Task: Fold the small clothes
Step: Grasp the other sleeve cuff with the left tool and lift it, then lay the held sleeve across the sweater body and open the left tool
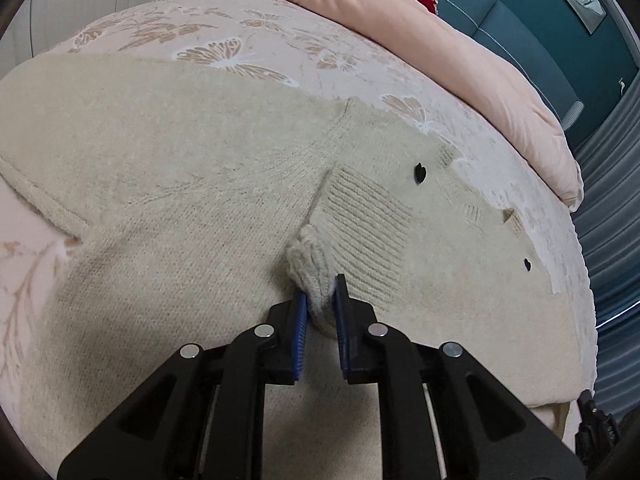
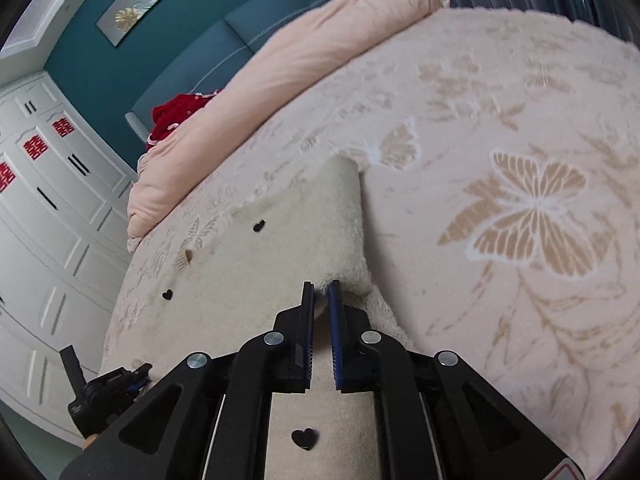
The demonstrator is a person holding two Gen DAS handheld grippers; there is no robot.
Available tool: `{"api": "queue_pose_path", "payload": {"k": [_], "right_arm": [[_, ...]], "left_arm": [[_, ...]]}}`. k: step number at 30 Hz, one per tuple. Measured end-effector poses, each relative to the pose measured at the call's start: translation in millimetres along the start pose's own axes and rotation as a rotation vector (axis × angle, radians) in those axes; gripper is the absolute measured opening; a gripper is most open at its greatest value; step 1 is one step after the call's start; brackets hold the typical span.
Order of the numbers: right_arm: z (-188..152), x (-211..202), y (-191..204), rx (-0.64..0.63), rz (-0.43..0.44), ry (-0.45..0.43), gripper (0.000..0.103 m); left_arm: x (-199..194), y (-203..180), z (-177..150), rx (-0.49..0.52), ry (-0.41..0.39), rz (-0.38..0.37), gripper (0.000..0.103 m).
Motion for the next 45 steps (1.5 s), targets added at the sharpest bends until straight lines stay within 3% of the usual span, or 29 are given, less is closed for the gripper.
{"api": "queue_pose_path", "payload": {"k": [2,6,11,14,17,18,21,23,26,28,32,35,37,39,40,41,42,43,45], "right_arm": [[2,11,10,-0.055,-0.011,0.025,0.008],[-19,74,-12,-0.074,-0.153,0.233,0.002],[-8,40,9,-0.093,-0.082,0.103,0.004],[-22,75,-10,-0.136,-0.188,0.226,0.000],[-19,59,-8,-0.087,-0.163,0.191,0.002],[-20,50,-1,-0.086,-0.154,0.181,0.013],[-44,23,26,-0.119,-0.095,0.170,0.013],[-72,11,41,-0.165,-0.086,0.183,0.015],[-120,-1,57,-0.242,-0.080,0.213,0.025],[-148,1,62,-0.298,-0.095,0.237,0.042],[-172,1,68,-0.416,-0.163,0.160,0.053],[-175,8,73,-0.467,-0.216,0.161,0.060],[-176,9,74,-0.475,-0.224,0.154,0.060],[-175,9,71,-0.467,-0.216,0.155,0.062],[-175,10,70,-0.461,-0.210,0.157,0.062],[-174,10,69,-0.456,-0.206,0.158,0.063],[-174,11,69,-0.453,-0.204,0.158,0.064],[-174,11,68,-0.454,-0.204,0.158,0.064],[-175,11,68,-0.456,-0.205,0.156,0.064]], "left_arm": [[1,-1,0,0.004,0.000,0.010,0.013],[1,-4,-2,0.046,-0.006,0.041,0.014],[3,-6,-2,0.091,-0.009,0.064,0.014],[4,-7,-3,0.102,-0.018,0.080,0.014],[0,-8,-3,0.112,-0.019,0.089,0.016],[-3,-7,-3,0.108,-0.019,0.082,0.017],[-23,9,-1,0.024,-0.038,0.024,0.037],[-46,37,5,-0.057,-0.077,-0.012,0.060],[-82,104,28,-0.197,-0.151,0.011,0.072],[-105,162,54,-0.263,-0.208,0.109,0.072],[-132,279,105,-0.385,-0.251,0.306,0.073],[-143,358,127,-0.554,-0.266,0.383,0.073],[-142,396,129,-0.676,-0.257,0.366,0.071],[-143,410,132,-0.731,-0.286,0.337,0.065],[-142,408,136,-0.713,-0.286,0.353,0.055],[-137,402,143,-0.665,-0.267,0.349,0.030],[-131,396,149,-0.612,-0.239,0.338,0.018],[-129,387,153,-0.566,-0.227,0.348,0.011],[-141,364,163,-0.489,-0.285,0.342,0.010]]}}
Point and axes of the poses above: each gripper's, at about its wrist camera, not at the fingertips, and x roughly the way its jaws point, y to its left, z to its top, the point moved 6 cm from there along x, roughly the way its jaws point, and after that the axes turned 5 degrees about y, right-handed, at the moved point
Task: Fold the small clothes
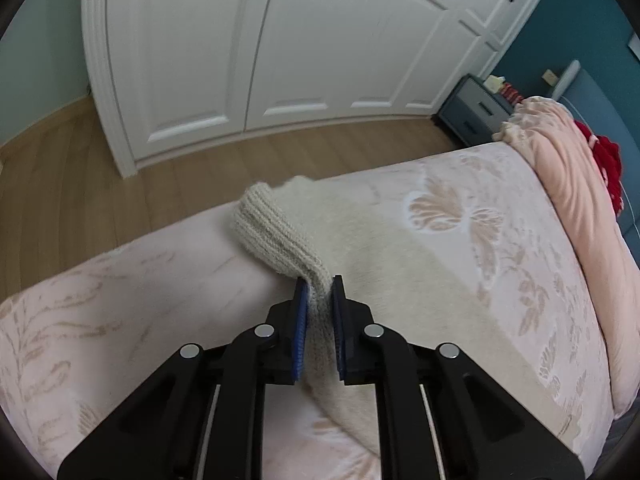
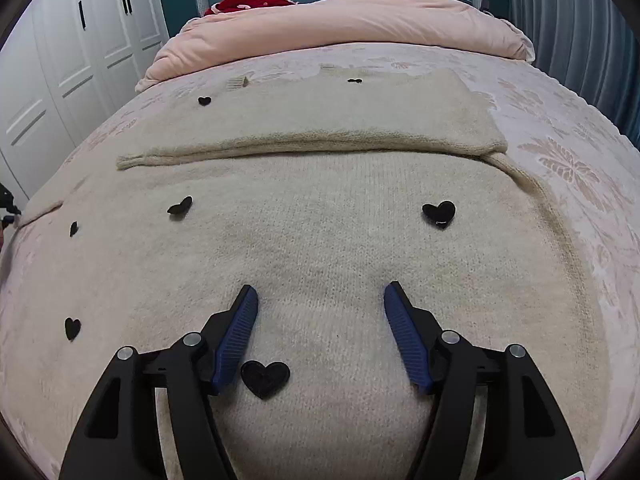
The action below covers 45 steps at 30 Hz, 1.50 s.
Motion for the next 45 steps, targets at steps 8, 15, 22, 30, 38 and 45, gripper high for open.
{"api": "queue_pose_path", "payload": {"k": [8,15,22,30,38,45], "right_arm": [[-1,0,0,0.017,0.025,-0.008,0.065],[-2,-1,0,0.034,0.076,-0.013,0.073],[1,-2,4,0.032,0.164,0.008,0.086],[81,-14,9,0.209,0.275,-0.007,0.085],[125,63,40,0.250,0.214,0.178,0.050],[188,20,54,0.161,0.283,0.051,0.008]], "left_arm": [[-146,-190,-73,0.356,-0.113,-0.419,0.009],[-192,-316,-283,0.672,0.084,-0.611,0.011],[-143,-277,-405,0.672,0.331,-0.501,0.038],[-110,-173,-288,0.350,0.286,-0.408,0.059],[-94,-127,-254,0.122,0.348,-0.412,0.059],[-79,-150,-265,-0.036,0.479,-0.527,0.059]]}}
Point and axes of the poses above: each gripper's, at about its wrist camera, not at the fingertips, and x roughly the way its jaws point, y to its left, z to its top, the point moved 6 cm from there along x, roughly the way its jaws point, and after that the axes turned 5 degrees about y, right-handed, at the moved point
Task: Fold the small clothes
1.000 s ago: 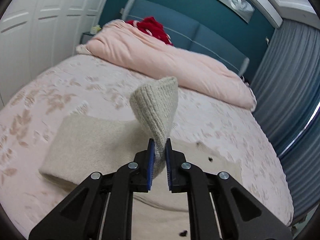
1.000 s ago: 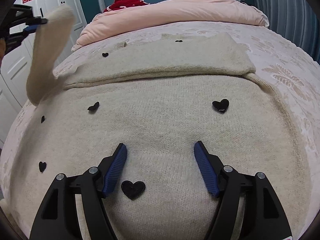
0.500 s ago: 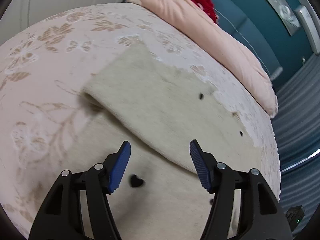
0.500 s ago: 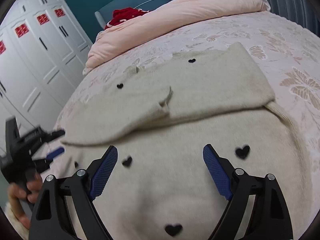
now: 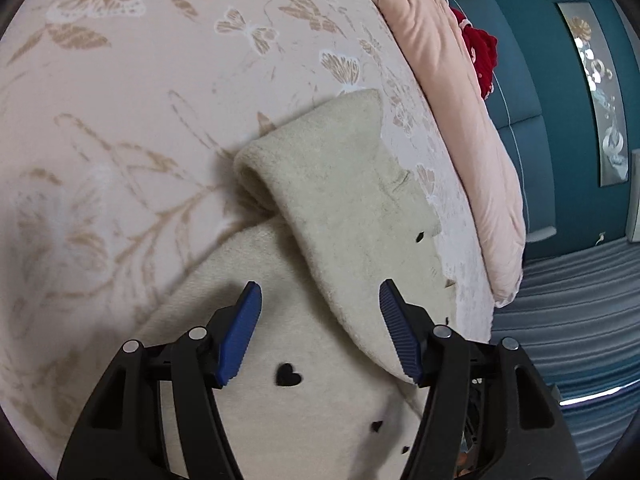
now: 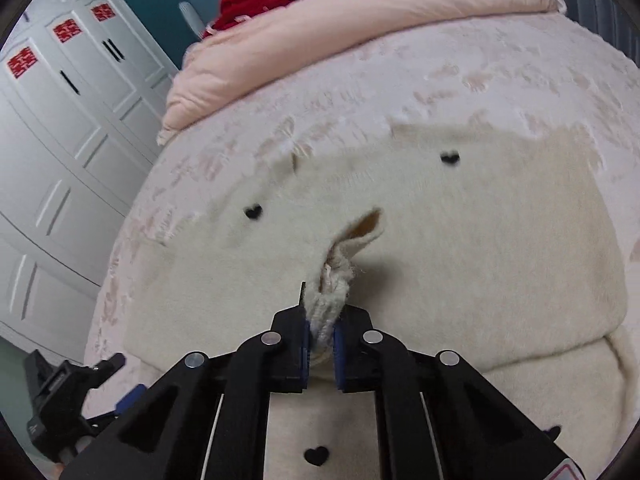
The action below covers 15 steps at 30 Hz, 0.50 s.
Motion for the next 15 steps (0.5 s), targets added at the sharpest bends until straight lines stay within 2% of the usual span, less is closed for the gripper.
{"api": "queue_pose_path", "payload": {"k": [3,5,9,10,11,14,15], "right_arm": [[37,-43,9,-0.026,0.043,-0.115,0.008],[53,-57,1,-0.025,0.033,-0.147,0.008],[49,-33,-29,0.020,-0.001,-0.056,0.008],[46,-29,-32,0.013,-0.014,-0.043,0.008],[46,-29,-34,0.006,-0.019,-0.044,0.008],[55,-45,-34,0.016,0.024,-0.095,0.008],[58,-55,-35,0.014,0.028,-0.126,0.008]], "left_arm": [[11,-15,8,-0.020,-0.012,-0.023,0.059],[22,-19,13,-0.037,-0.012,-0.013,0.059],[43,-9,18,-0.146,-0.005,-0.021,0.056],[47,-6,20,-0.163,-0.009,-0.007,0.051],[49,-4,22,-0.168,-0.023,0.008,0.039],[46,-5,31,-0.123,-0.066,0.079,0.013],[42,-7,33,-0.094,-0.083,0.100,0.011]]}}
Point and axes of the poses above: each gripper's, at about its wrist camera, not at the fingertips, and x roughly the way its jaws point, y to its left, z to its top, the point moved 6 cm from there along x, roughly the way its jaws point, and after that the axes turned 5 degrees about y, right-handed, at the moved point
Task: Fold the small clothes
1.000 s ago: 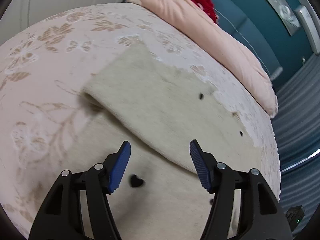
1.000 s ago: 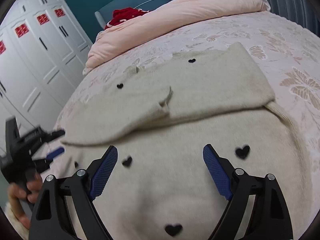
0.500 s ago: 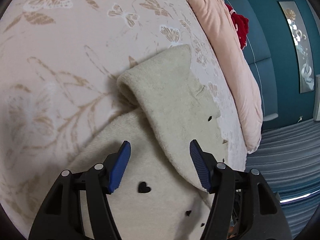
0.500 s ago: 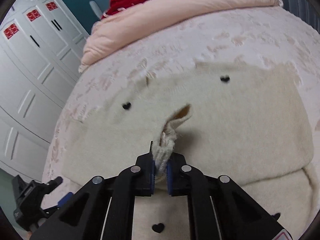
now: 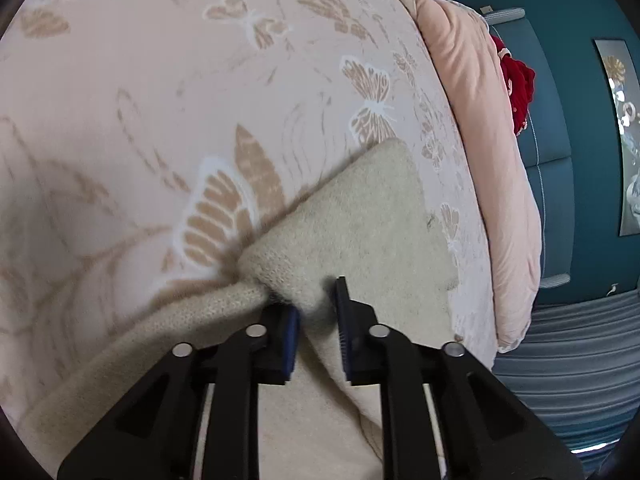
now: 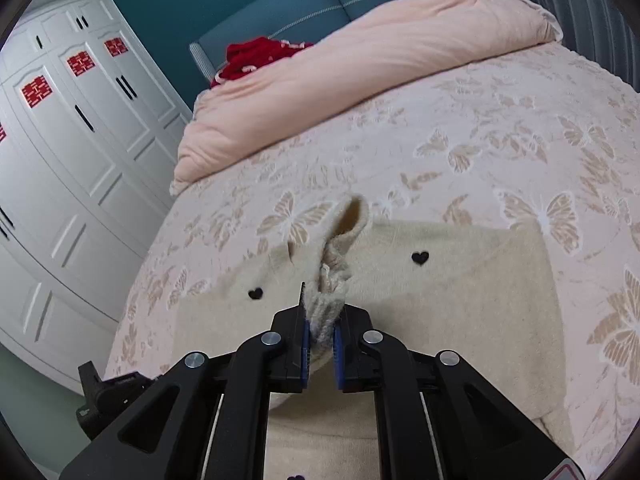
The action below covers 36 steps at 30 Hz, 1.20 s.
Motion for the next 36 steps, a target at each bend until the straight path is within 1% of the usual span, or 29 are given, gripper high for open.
{"api": "queue_pose_path", "payload": {"k": [2,3,4,5,6,7,8,11,12,13,14,15,16,18,19,20,21,22,23,24,26,28,30,32,33,34,35,36], "right_arm": [[1,-15,-10,-0.007,-0.012,-0.052,0.008],[-4,-13,-23,-0.007,-0.038,-0.049,0.008],[-15,0,-42,0.003,-0.087,-0.006,0.008],[-29,21,-65,0.027,-0.146,0.068,0.008],[-46,41,-88,0.054,-0.203,0.148,0.008],[-62,56,-106,0.069,-0.248,0.210,0.008],[-71,59,-114,0.081,-0.241,0.221,0.008],[-68,39,-110,0.152,-0.139,0.124,0.008],[-67,35,-109,0.144,-0.129,0.092,0.008],[-71,42,-114,0.124,-0.164,0.105,0.008],[-79,56,-121,0.122,-0.202,0.168,0.008],[-85,64,-126,0.134,-0.190,0.186,0.007],[-83,59,-126,0.140,-0.178,0.163,0.007],[-79,47,-124,0.183,-0.163,0.150,0.015],[-79,38,-126,0.205,-0.188,0.137,0.015],[-79,27,-127,0.209,-0.247,0.111,0.020],[-76,13,-125,0.202,-0.300,0.063,0.023],[-73,2,-119,0.199,-0.309,0.012,0.023],[-70,-3,-107,0.193,-0.268,-0.012,0.023],[-67,2,-90,0.172,-0.209,0.007,0.023],[-66,29,-41,0.071,-0.096,0.096,0.022],[-70,59,11,-0.045,-0.027,0.143,0.022],[-80,97,59,-0.137,0.032,0.212,0.022],[-91,132,89,-0.192,0.049,0.271,0.022],[-95,145,97,-0.218,0.044,0.285,0.021],[-96,156,97,-0.255,0.014,0.290,0.021],[-98,162,91,-0.280,-0.035,0.289,0.014],[-94,166,76,-0.277,-0.052,0.285,0.006]], "left_arm": [[-6,-6,3,0.082,-0.039,0.046,0.011],[-6,-8,4,0.126,-0.052,0.068,0.011],[-3,-9,3,0.165,-0.052,0.093,0.011],[2,-8,0,0.195,-0.048,0.132,0.011],[7,-5,-3,0.216,-0.043,0.158,0.010],[10,-3,-7,0.235,-0.044,0.176,0.010],[11,-3,-11,0.263,-0.058,0.190,0.010],[12,-9,-20,0.387,-0.103,0.256,0.012],[13,-10,-22,0.415,-0.114,0.268,0.012],[14,-10,-24,0.436,-0.123,0.277,0.012],[15,-10,-25,0.454,-0.133,0.286,0.012],[16,-11,-26,0.475,-0.143,0.297,0.012],[16,-12,-28,0.493,-0.152,0.308,0.012],[17,-13,-31,0.543,-0.173,0.327,0.013],[18,-13,-33,0.574,-0.188,0.337,0.013],[19,-13,-35,0.603,-0.207,0.344,0.013],[19,-13,-37,0.619,-0.226,0.346,0.013],[19,-12,-39,0.621,-0.241,0.345,0.013],[19,-13,-39,0.619,-0.251,0.345,0.013],[19,-13,-39,0.618,-0.259,0.345,0.013],[20,-13,-41,0.628,-0.273,0.351,0.013],[20,-13,-42,0.635,-0.281,0.353,0.013],[20,-13,-42,0.636,-0.285,0.351,0.013],[20,-13,-42,0.640,-0.289,0.350,0.013],[21,-12,-42,0.642,-0.292,0.343,0.013],[22,-10,-42,0.639,-0.291,0.334,0.013],[22,-9,-41,0.635,-0.290,0.325,0.013],[23,-8,-41,0.632,-0.289,0.316,0.013]]}}
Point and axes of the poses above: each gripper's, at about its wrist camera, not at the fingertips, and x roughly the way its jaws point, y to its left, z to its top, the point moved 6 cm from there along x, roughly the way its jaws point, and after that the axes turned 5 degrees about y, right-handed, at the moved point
